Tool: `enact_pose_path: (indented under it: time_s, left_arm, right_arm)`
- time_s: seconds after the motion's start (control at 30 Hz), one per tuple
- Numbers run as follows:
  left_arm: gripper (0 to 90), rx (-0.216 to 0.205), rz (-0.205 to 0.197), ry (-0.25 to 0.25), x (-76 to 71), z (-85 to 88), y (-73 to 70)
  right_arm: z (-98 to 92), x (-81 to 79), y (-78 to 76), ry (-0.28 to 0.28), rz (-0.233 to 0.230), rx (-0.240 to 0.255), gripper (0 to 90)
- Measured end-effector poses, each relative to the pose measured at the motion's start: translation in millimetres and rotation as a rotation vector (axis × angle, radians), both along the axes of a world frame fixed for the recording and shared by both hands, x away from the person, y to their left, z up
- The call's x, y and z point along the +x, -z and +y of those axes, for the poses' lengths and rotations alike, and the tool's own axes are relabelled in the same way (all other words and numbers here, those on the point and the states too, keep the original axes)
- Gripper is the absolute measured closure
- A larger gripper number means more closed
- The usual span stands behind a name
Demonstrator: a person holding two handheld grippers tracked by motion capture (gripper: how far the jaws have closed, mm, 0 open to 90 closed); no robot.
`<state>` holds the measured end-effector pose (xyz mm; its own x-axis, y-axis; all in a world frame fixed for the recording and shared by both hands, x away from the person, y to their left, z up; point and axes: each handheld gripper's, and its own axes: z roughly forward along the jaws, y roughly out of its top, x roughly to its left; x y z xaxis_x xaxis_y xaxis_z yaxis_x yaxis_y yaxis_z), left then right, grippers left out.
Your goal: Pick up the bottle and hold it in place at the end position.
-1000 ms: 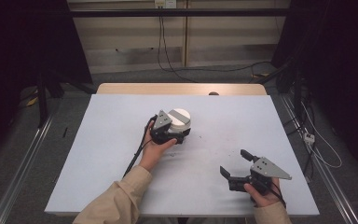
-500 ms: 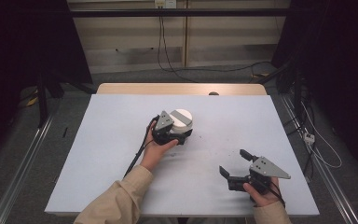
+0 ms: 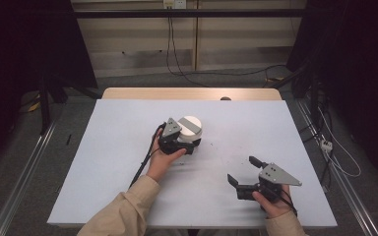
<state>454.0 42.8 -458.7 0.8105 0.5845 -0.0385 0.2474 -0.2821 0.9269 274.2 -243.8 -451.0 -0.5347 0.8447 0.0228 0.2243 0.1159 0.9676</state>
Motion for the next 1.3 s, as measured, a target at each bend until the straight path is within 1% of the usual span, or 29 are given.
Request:
enact_pose_path:
  time_s: [0.07, 0.13, 0.2, 0.3, 0.33, 0.37, 0.43, 0.6, 0.73, 0.83, 0.9, 1.07, 1.13, 1.23, 1.3]
  left_arm:
    - [10.6, 0.006, 0.002, 0.001, -1.6, -0.2, -0.8]
    - [11.1, 0.016, 0.002, -0.004, -3.0, -0.3, -1.5]
    - [15.4, 0.016, -0.006, -0.008, -4.6, 0.7, -1.5]
    - [18.1, 0.017, -0.021, 0.002, -6.5, 2.4, -0.7]
    - [18.1, 0.008, -0.022, 0.003, -7.0, 2.0, -0.2]
    - [18.1, 0.014, -0.025, 0.005, -6.8, 2.6, -0.3]
    - [18.2, 0.009, -0.022, 0.002, -6.7, 2.1, 0.3]
    - [17.7, 0.026, -0.036, -0.007, -7.8, 0.4, 0.6]
    - [17.3, 0.025, -0.035, -0.005, -7.4, 0.2, 0.7]
    - [17.8, 0.025, -0.035, -0.008, -7.2, 0.0, 0.8]
    - [18.3, 0.027, -0.036, -0.008, -7.4, -0.1, 0.7]
    - [18.6, 0.027, -0.034, -0.008, -7.1, 0.1, 0.8]
    - [18.6, 0.028, -0.035, -0.007, -7.4, 0.1, 0.8]
    - [18.6, 0.027, -0.034, -0.009, -7.1, 0.3, 0.9]
    - [18.6, 0.028, -0.035, -0.007, -7.0, 0.3, 0.9]
  right_arm:
    - [2.1, 2.1, -0.9, -0.001, -0.002, -0.001, 2.5]
    - [4.7, 5.1, -1.5, 0.000, 0.007, -0.002, 2.4]
    - [8.1, 7.9, -2.6, -0.007, 0.009, -0.009, 2.5]
    - [12.8, 12.3, -5.4, -0.009, 0.010, -0.003, 2.2]
    - [14.4, 14.3, -6.6, -0.009, 0.010, -0.001, 2.2]
    - [16.4, 16.6, -7.7, -0.011, 0.015, 0.002, 2.3]
    - [20.9, 22.0, -9.3, -0.006, 0.023, 0.004, 2.3]
    - [32.5, 35.6, -14.0, 0.001, 0.034, 0.017, 2.6]
    - [41.2, 44.3, -16.5, -0.003, 0.043, 0.023, 3.3]
    - [45.5, 49.8, -17.3, -0.005, 0.052, 0.019, 4.1]
    - [46.8, 52.8, -18.1, -0.005, 0.058, 0.018, 4.6]
    - [47.5, 58.5, -22.6, 0.004, 0.063, 0.034, 6.6]
    - [47.6, 61.7, -23.4, 0.008, 0.065, 0.031, 8.3]
    - [47.7, 66.7, -23.9, 0.009, 0.082, 0.033, 10.1]
    - [48.0, 69.2, -24.7, -0.003, 0.093, 0.031, 11.0]
